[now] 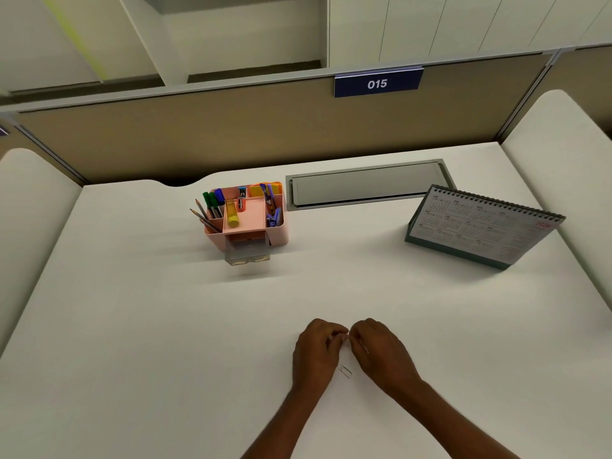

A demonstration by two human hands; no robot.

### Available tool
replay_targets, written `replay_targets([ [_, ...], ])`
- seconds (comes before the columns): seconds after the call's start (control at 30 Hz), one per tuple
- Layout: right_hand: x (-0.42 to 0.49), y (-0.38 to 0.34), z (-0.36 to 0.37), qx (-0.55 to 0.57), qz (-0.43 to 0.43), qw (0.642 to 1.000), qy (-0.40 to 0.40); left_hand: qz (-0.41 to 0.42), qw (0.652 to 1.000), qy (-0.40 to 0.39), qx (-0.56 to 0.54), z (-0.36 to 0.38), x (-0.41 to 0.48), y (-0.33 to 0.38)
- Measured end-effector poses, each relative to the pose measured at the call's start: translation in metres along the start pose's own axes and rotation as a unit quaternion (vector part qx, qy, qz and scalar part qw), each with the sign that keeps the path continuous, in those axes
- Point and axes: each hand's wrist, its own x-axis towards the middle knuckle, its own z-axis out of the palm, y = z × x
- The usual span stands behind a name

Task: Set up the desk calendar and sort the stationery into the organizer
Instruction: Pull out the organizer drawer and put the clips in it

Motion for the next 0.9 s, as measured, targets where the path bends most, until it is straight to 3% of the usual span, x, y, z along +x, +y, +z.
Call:
replay_targets([
  [0.2,0.006,-0.012,-0.017,0.130,0.028,0.990,0.036,-0.042,0.984,0.022,-0.171,-0.027,0.010,0.012],
  [0.37,0.010,-0.005,-0.010,0.049,0.032,0.998,0.007,-0.100,0.955,0.144,-0.240,-0.077,0.042,0.016],
  [0.47,0.008,-0.002,-0.003,-0.043,0.008,0.999,-0.033,-0.111,0.944,0.243,-0.196,-0.116,0.072,0.014],
  [0.6,0.007,-0.004,0.003,-0.112,-0.020,0.993,-0.046,-0.107,0.946,0.292,-0.093,-0.152,0.109,0.002],
  [0.73,0.009,-0.006,0.006,-0.159,-0.042,0.986,-0.027,-0.134,0.948,0.289,0.023,-0.166,0.138,-0.011],
  [0.9,0.013,-0.007,0.006,-0.175,-0.067,0.982,-0.014,-0.171,0.952,0.239,0.085,-0.167,0.161,-0.018],
])
